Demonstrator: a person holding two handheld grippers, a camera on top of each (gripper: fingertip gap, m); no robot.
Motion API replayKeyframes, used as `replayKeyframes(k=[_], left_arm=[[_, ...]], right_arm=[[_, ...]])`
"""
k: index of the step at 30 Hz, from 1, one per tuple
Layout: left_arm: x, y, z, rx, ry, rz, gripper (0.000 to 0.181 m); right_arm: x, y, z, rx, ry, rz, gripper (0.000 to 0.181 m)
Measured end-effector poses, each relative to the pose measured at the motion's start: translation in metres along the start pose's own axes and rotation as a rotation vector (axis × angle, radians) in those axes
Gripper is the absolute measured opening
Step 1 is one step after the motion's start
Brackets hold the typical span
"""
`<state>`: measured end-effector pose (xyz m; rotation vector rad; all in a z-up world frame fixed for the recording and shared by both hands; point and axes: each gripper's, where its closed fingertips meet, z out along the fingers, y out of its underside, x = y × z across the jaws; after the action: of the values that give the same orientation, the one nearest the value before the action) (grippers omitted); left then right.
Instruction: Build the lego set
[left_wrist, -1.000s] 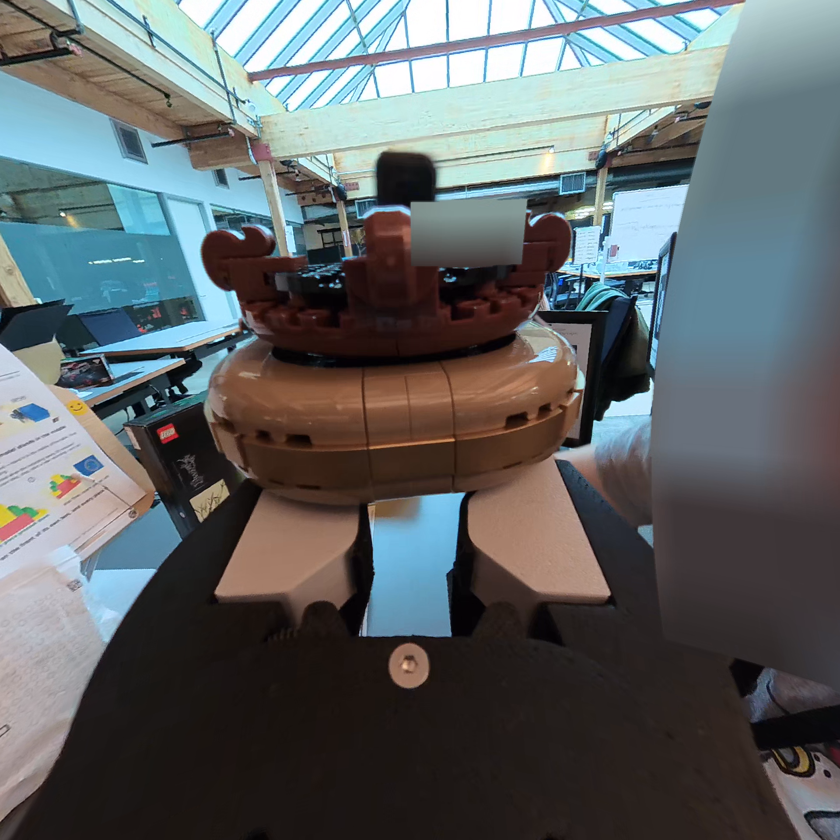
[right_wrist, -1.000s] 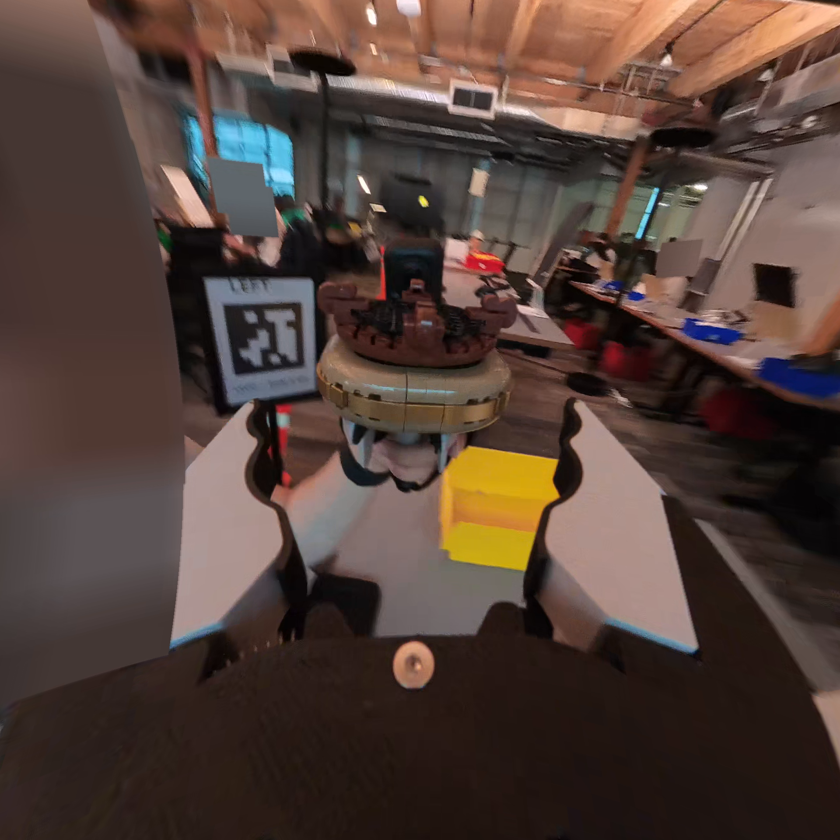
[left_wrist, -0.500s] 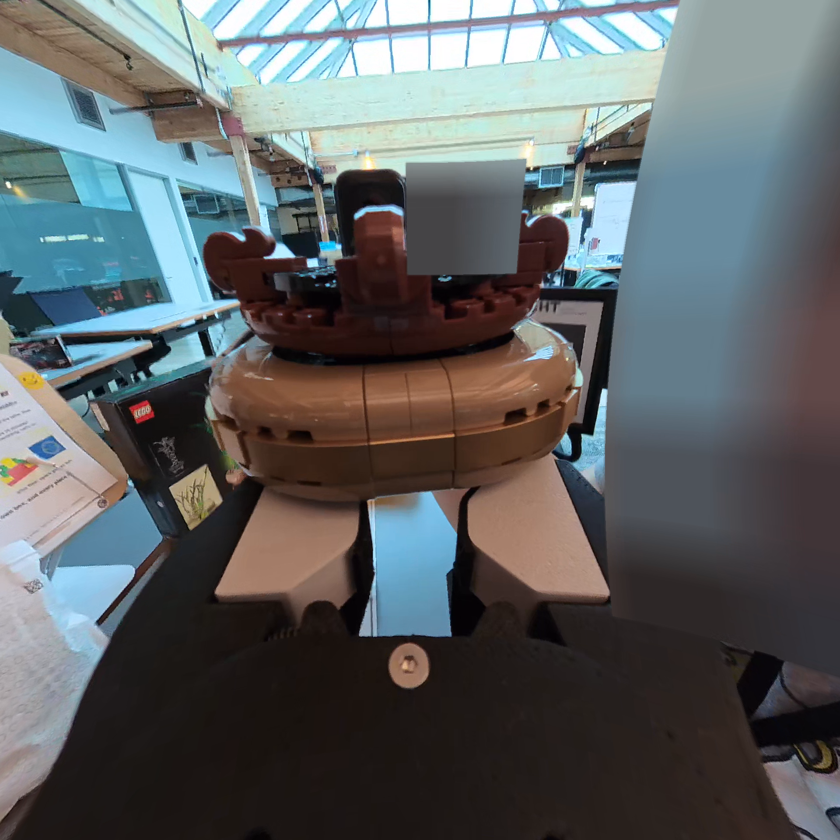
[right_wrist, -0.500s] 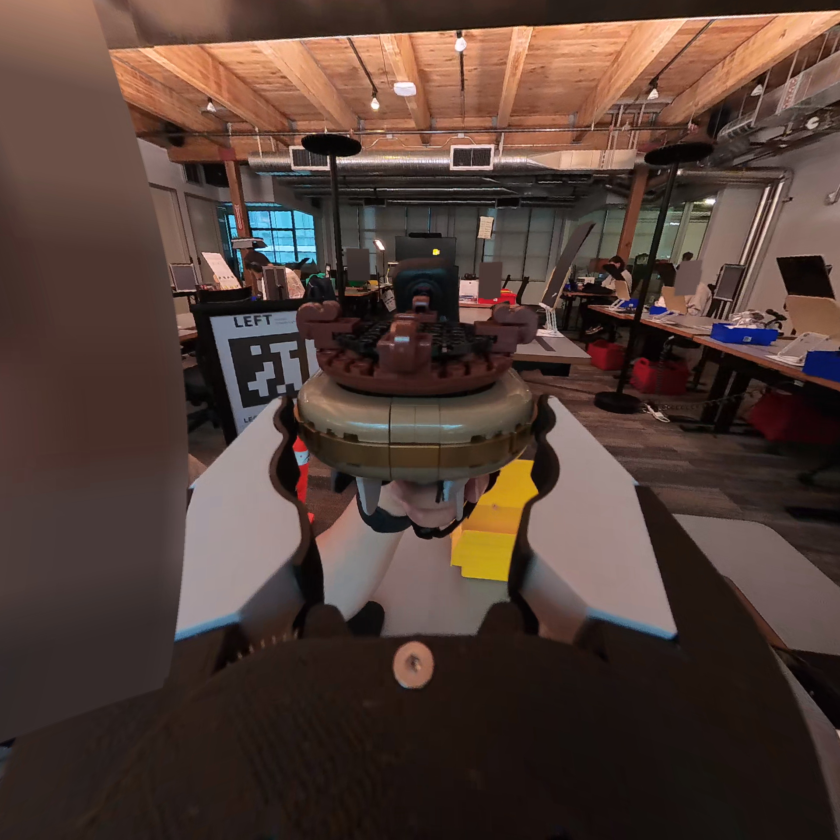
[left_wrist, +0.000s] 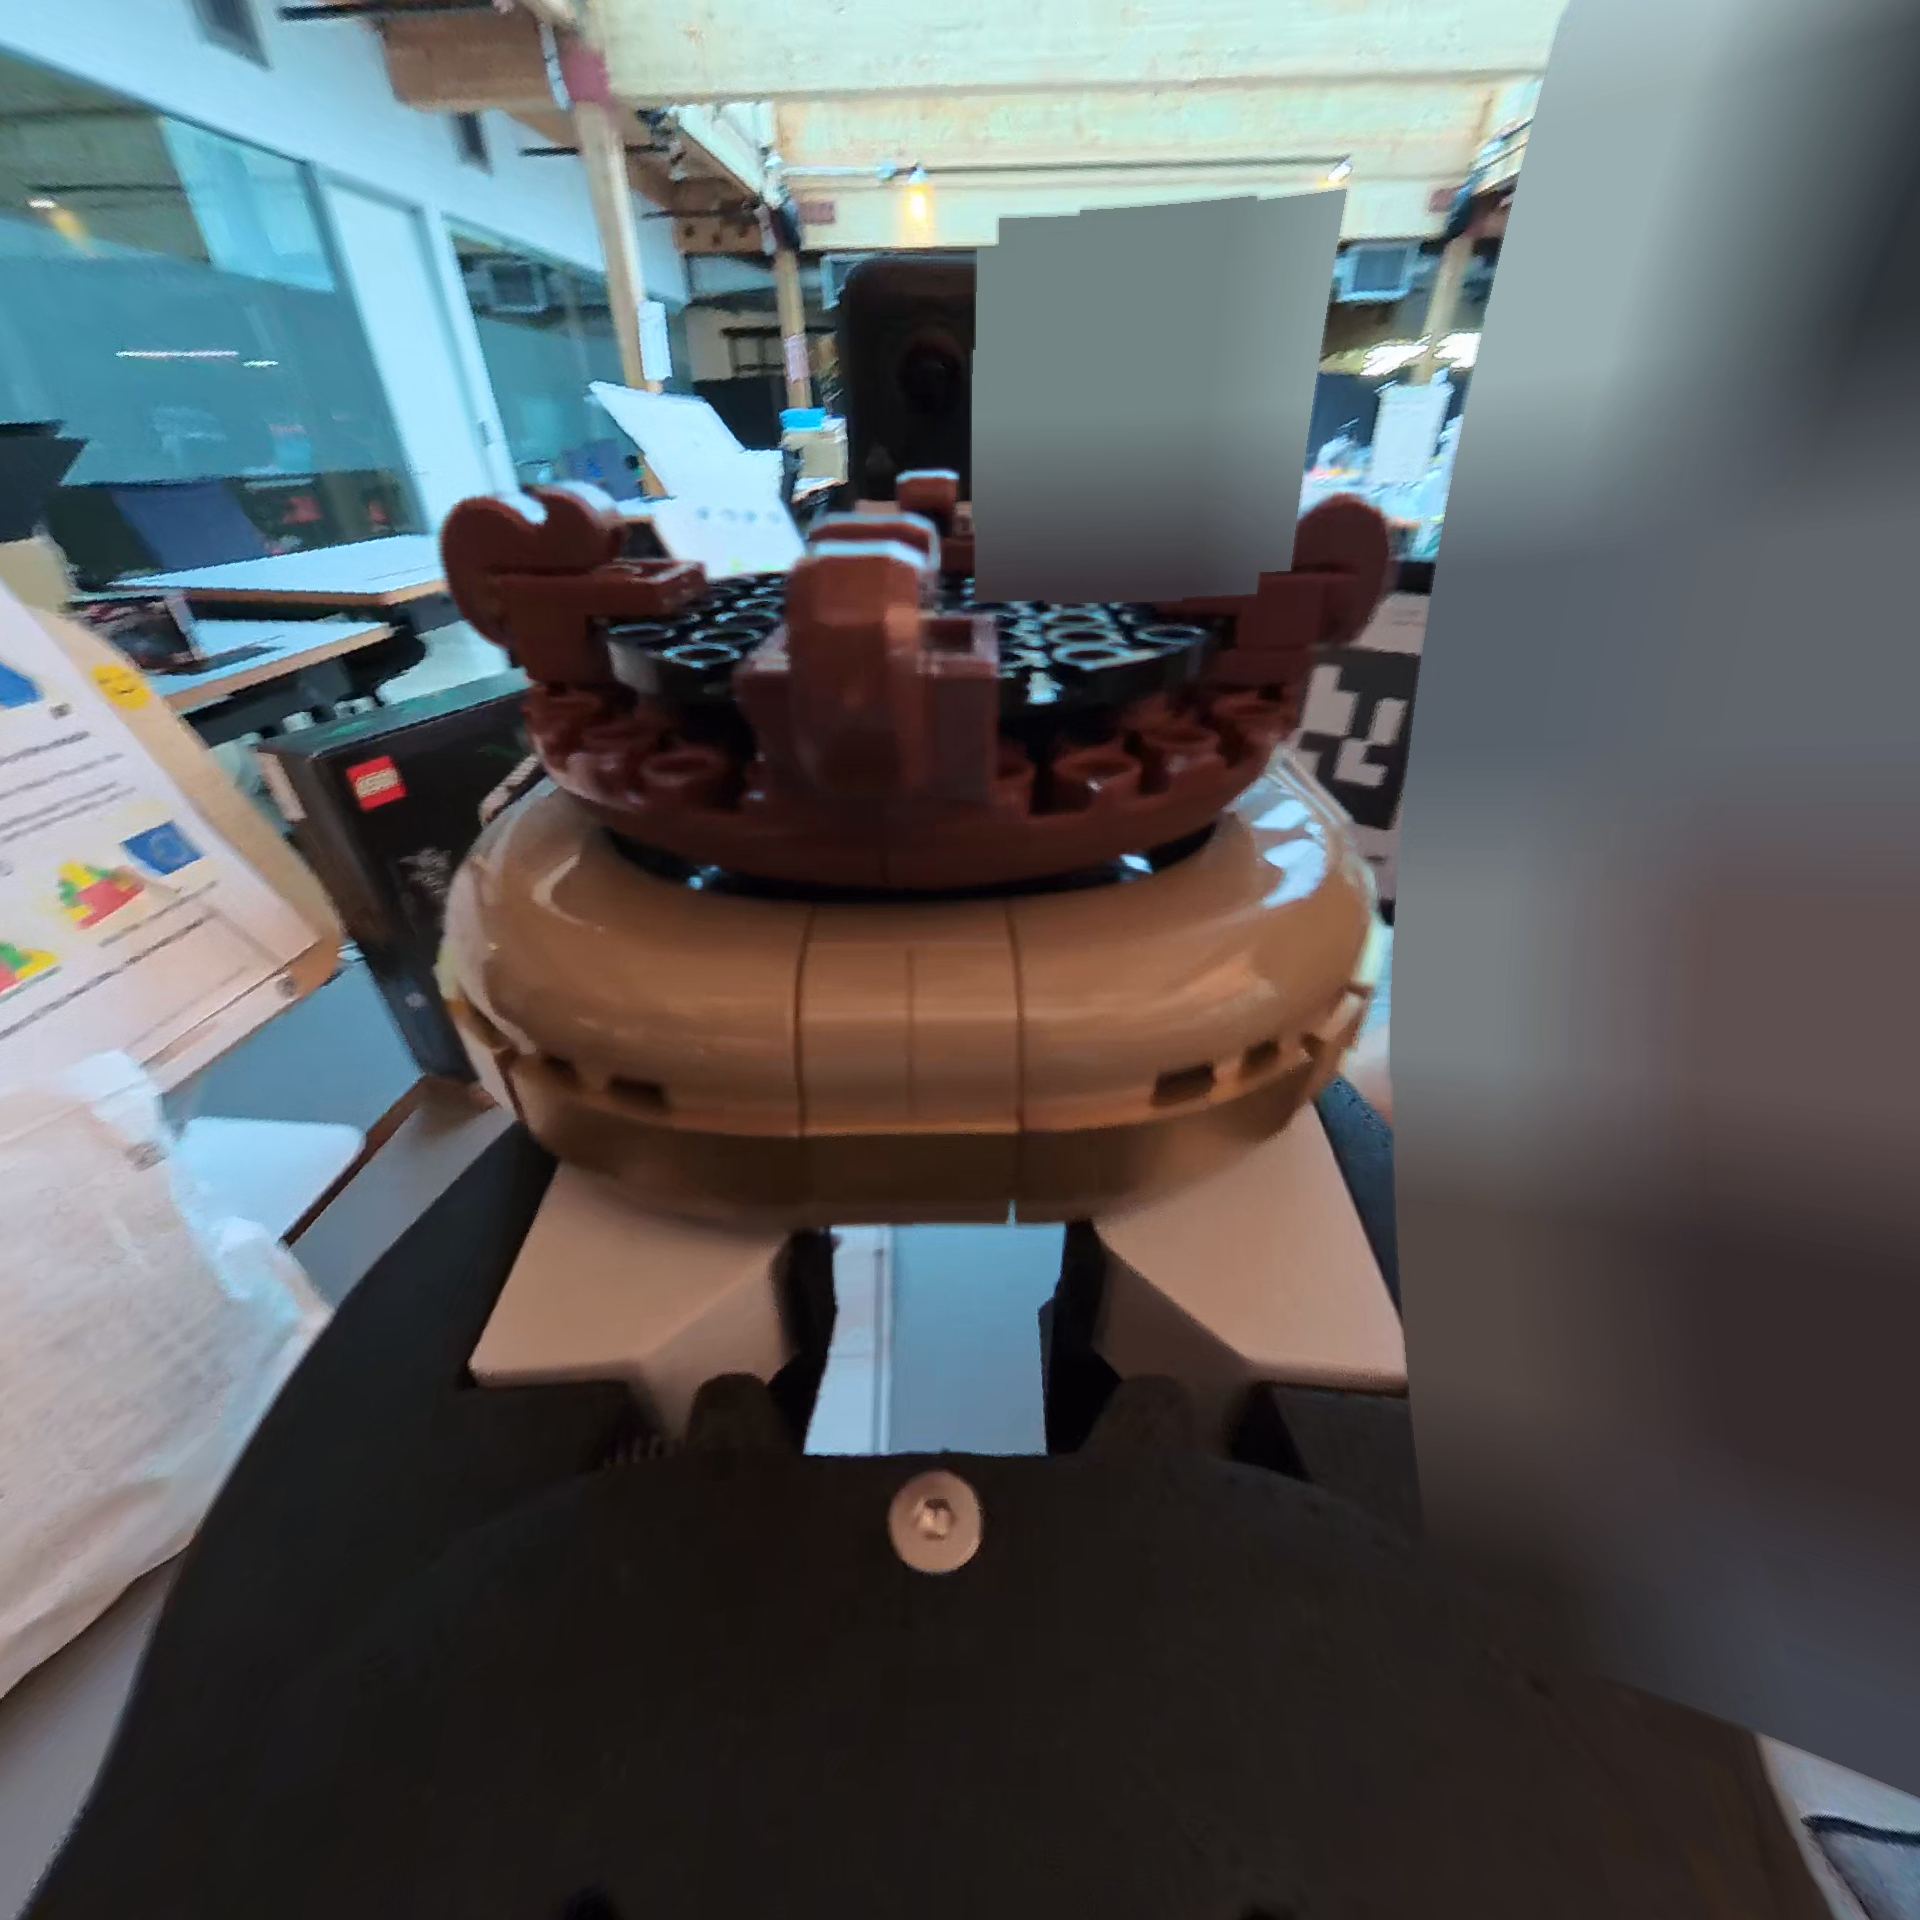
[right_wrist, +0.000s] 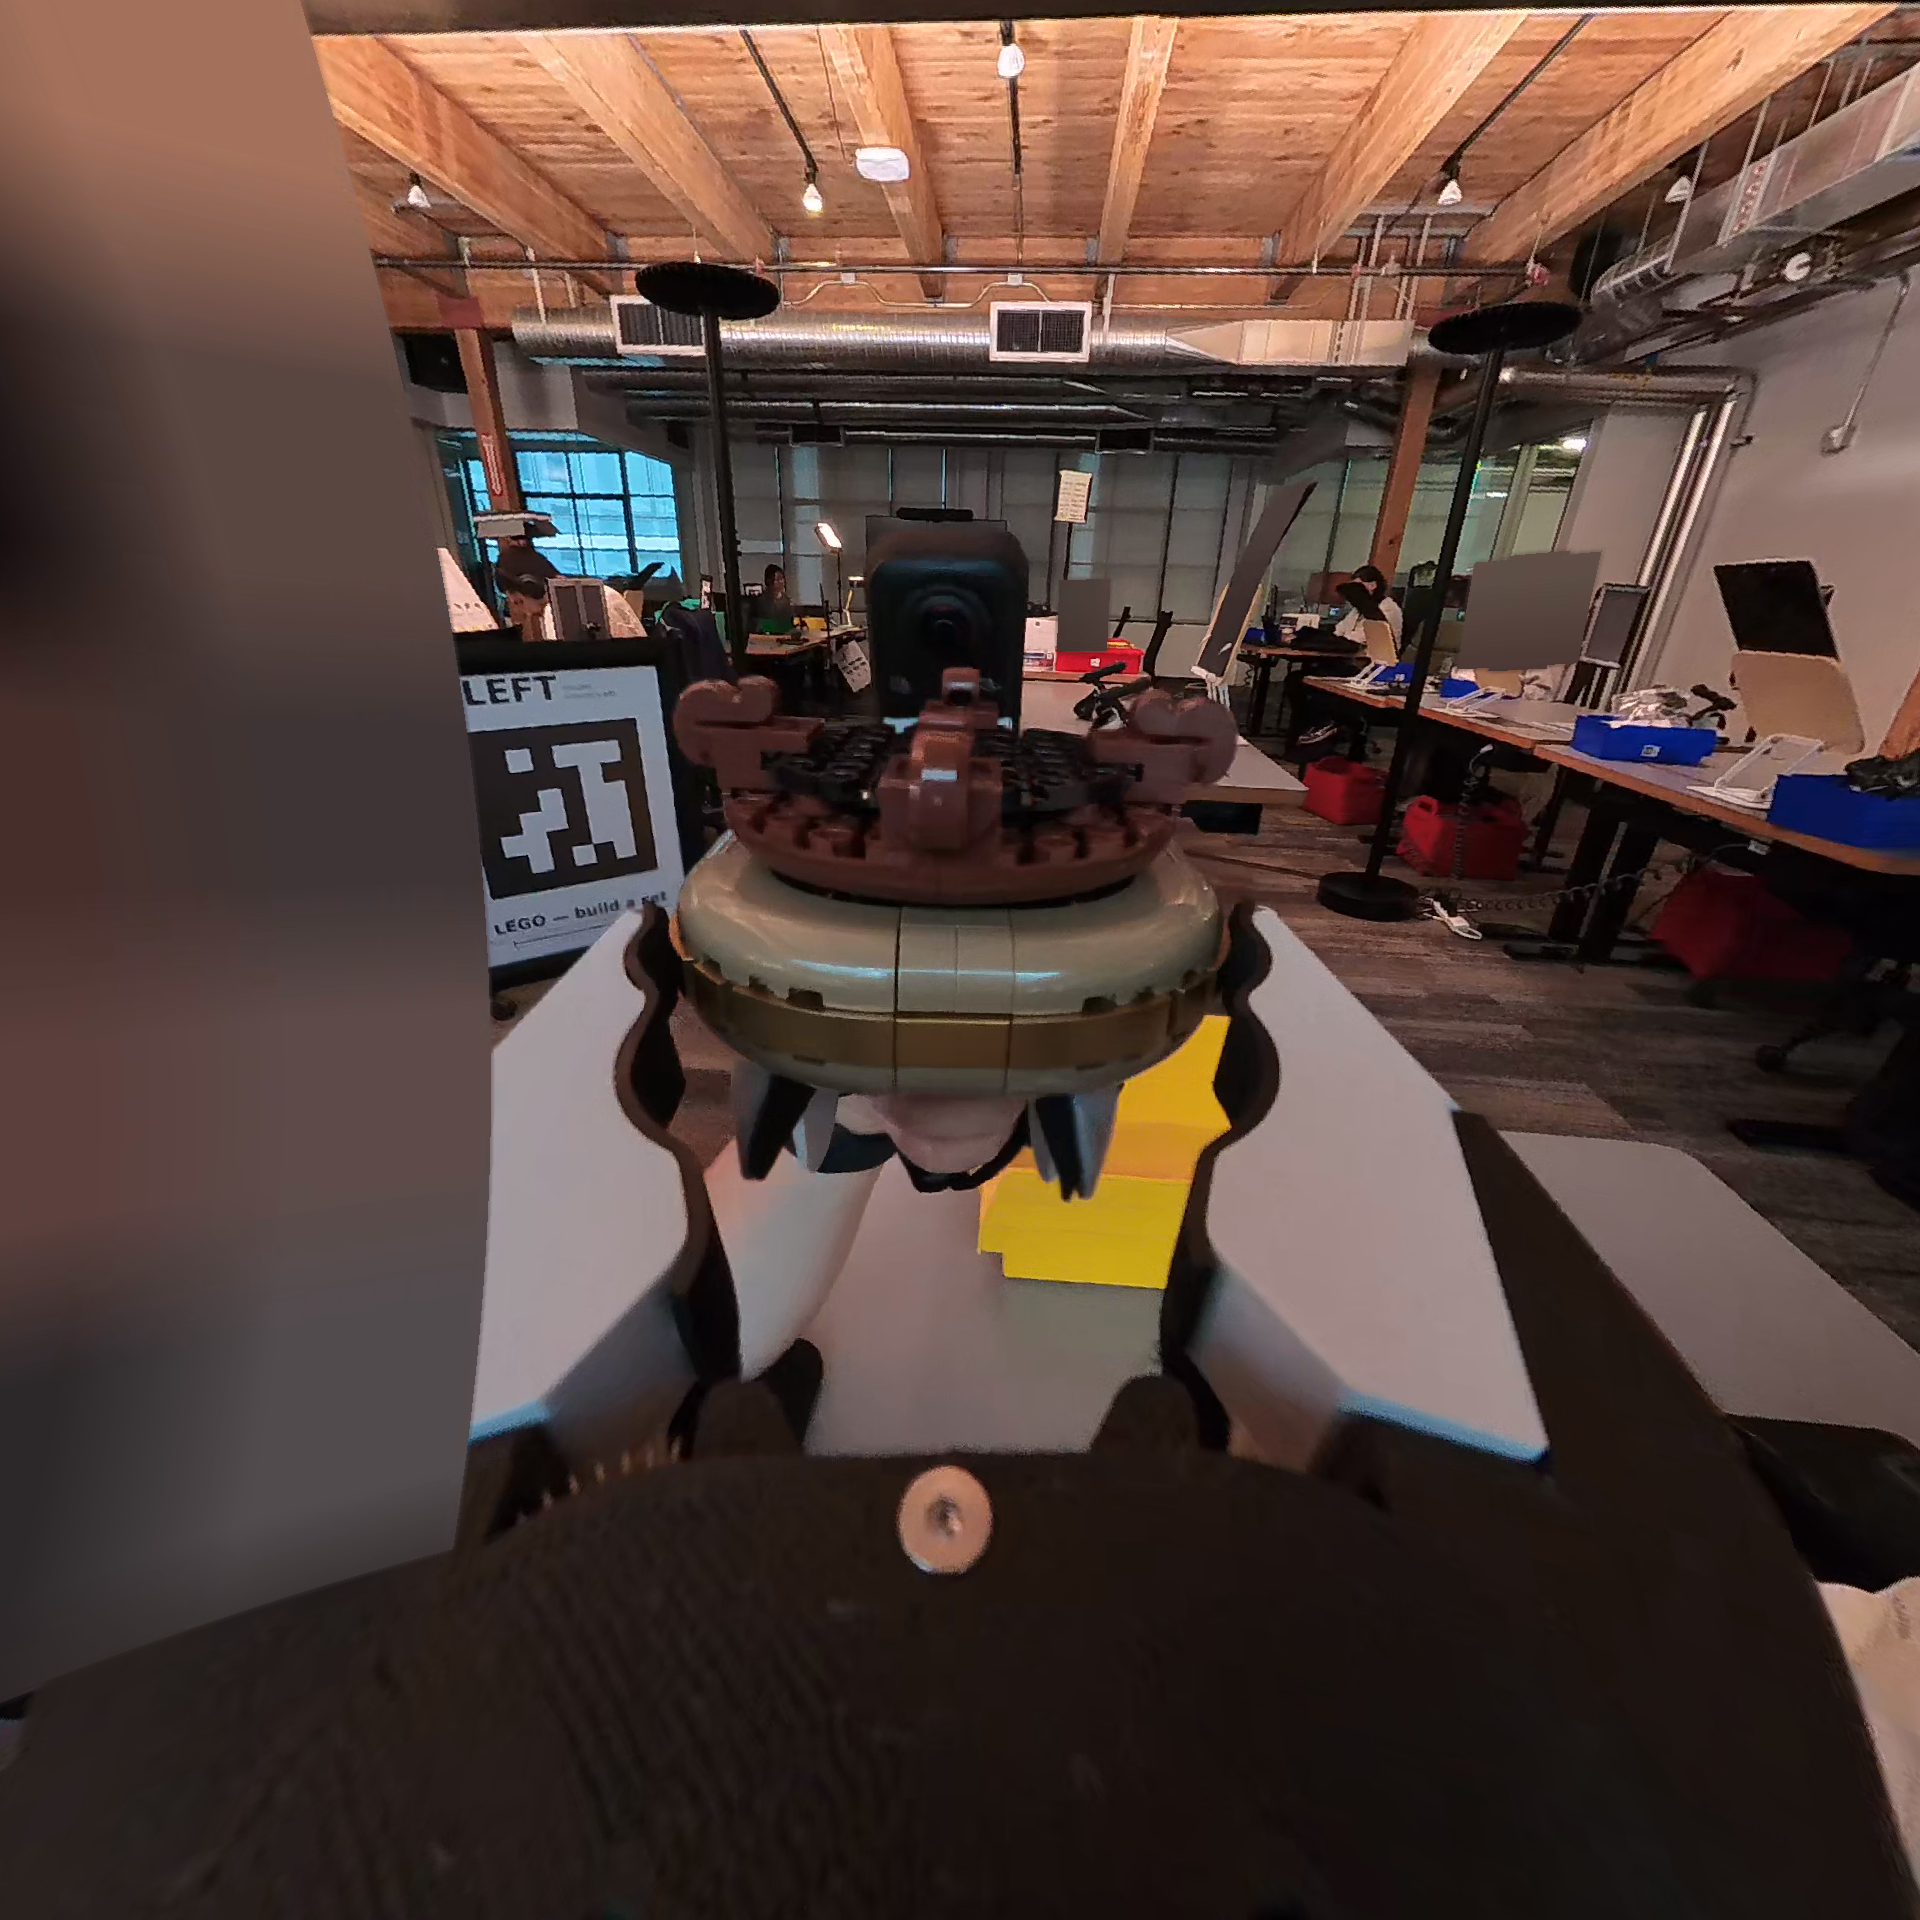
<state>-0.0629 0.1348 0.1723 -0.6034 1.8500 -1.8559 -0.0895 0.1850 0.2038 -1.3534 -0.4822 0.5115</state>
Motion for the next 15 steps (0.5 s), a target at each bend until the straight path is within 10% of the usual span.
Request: replayKeyframes(k=[15], left_arm=[[-0.009,-0.002,-0.002,-0.004,-0.120,0.062,0.063]], right_arm=[[-0.005,-0.003,0.003,0.038,-0.035,-0.051,0.103]])
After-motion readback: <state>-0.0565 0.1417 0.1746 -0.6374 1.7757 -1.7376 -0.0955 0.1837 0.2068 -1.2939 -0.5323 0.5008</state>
